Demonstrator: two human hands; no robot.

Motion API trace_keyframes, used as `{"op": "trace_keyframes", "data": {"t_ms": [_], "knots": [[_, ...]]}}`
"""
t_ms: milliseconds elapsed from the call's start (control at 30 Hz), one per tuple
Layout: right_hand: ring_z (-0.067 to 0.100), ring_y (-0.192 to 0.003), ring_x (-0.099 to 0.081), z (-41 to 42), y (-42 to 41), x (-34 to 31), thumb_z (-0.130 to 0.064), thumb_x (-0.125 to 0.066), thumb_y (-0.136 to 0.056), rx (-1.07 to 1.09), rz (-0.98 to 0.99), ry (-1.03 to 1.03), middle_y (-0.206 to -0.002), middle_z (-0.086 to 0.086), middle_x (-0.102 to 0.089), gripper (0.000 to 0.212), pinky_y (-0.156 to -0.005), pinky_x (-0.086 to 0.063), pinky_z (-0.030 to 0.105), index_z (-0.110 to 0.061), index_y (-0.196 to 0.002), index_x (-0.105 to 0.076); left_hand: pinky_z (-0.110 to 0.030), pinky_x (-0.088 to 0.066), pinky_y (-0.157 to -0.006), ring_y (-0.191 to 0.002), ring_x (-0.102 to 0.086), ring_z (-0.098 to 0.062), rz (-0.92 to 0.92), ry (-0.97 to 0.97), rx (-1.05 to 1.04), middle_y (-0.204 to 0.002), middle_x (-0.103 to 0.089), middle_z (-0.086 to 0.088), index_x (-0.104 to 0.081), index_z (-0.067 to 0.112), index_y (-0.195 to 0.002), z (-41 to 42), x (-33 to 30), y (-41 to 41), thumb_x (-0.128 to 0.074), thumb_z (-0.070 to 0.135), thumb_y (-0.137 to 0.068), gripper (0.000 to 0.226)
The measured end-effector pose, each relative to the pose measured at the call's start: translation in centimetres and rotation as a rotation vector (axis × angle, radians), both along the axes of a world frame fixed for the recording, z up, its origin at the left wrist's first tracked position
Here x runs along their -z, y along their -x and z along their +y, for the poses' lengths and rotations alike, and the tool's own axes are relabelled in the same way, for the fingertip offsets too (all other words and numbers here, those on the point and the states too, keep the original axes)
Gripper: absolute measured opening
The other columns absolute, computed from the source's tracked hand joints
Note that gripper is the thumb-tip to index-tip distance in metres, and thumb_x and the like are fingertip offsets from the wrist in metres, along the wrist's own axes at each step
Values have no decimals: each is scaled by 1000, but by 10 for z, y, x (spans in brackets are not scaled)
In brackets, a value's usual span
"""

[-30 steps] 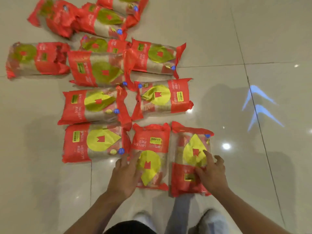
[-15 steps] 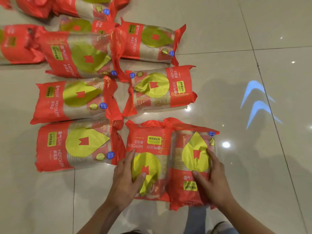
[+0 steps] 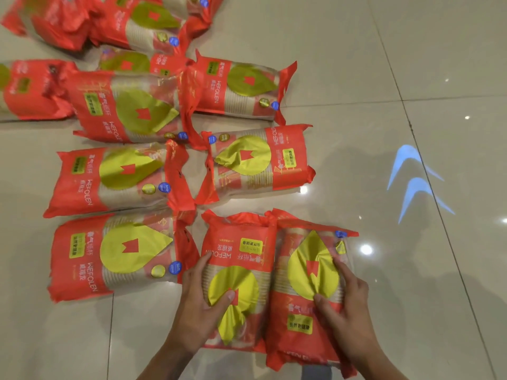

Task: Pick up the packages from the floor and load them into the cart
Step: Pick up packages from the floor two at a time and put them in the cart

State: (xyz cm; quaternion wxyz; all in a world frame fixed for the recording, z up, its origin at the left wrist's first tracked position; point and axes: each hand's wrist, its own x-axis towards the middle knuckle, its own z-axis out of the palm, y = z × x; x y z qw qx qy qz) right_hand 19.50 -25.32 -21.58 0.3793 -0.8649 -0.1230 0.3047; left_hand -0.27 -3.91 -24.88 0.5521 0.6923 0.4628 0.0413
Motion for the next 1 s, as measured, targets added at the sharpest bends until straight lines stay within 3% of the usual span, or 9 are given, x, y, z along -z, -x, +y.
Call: {"op": "trace_keyframes", "data": {"t_ms": [167, 300, 367, 467, 567, 733, 867, 933, 1000], "knots": [[-32, -105, -37, -4, -10, -36, -41, -70, -68, 58, 45, -17, -123, 6, -41, 80, -96, -34, 17, -53, -139, -36, -42, -41, -115, -133, -42, 6, -31, -3, -76, -139, -39, 25, -33, 65, -138, -4, -38, -7, -80, 48, -68, 86], [-37, -103, -32, -6, -15, -121, -36, -66, -71, 69, 27, -51, -126, 13, -42, 84, -88, -31, 3, -36, -149, -37, -44, -38, -116, -135, -40, -1, -9, -61, -104, -140, -42, 17, -32, 69, -134, 7, -131, -16, -79, 44, -68, 85], [-33, -108, -34, -7, -24, -181, -31, -66, -73, 38, 21, -62, -128, 12, -42, 84, -90, -32, -2, -34, -151, -36, -44, -39, -115, -137, -40, -1, -30, -74, -115, -143, -42, 19, -32, 69, -135, 15, -196, -22, -78, 49, -67, 85], [-18, -121, -41, -1, -43, -306, -27, -71, -78, -45, 19, -114, -132, 6, -44, 84, -102, -37, 6, -41, -152, -34, -43, -38, -116, -141, -36, 1, -67, -73, -117, -147, -40, 25, -35, 58, -143, 22, -325, -38, -77, 51, -67, 87], [-35, -111, -29, 1, -66, -447, -9, -72, -88, -67, -9, -180, -127, 1, -38, 81, -88, -28, -10, -45, -148, -33, -49, -37, -118, -144, -37, -7, -99, -97, -102, -153, -40, 15, -36, 48, -146, 23, -473, -58, -79, 44, -69, 88], [-27, -120, -27, 3, -112, -658, -32, -68, -79, -99, -52, -280, -127, -17, -34, 79, -96, -23, -7, -60, -141, -29, -52, -42, -114, -139, -46, -15, -180, -129, -121, -150, -44, 7, -36, 49, -146, 28, -693, -98, -81, 47, -65, 92], [-30, -108, -33, 0, -160, -781, -24, -74, -86, -131, -118, -372, -125, -3, -36, 79, -84, -29, -10, -59, -140, -28, -55, -45, -110, -135, -52, -19, -311, -174, -143, -150, -49, 7, -41, 58, -138, 27, -826, -141, -89, 38, -72, 85], [-32, -106, -34, 2, -187, -824, -15, -73, -89, -147, -161, -408, -126, 1, -37, 78, -82, -30, -10, -54, -142, -30, -55, -45, -110, -134, -53, -19, -382, -195, -127, -149, -51, 9, -41, 59, -138, 28, -871, -168, -88, 44, -70, 84], [-22, -108, -39, 10, -216, -860, -13, -71, -90, -144, -213, -444, -127, 2, -37, 76, -79, -31, -10, -53, -141, -31, -53, -45, -110, -133, -54, -16, -448, -212, -111, -148, -50, 15, -39, 60, -140, 30, -905, -197, -85, 45, -69, 85]]}}
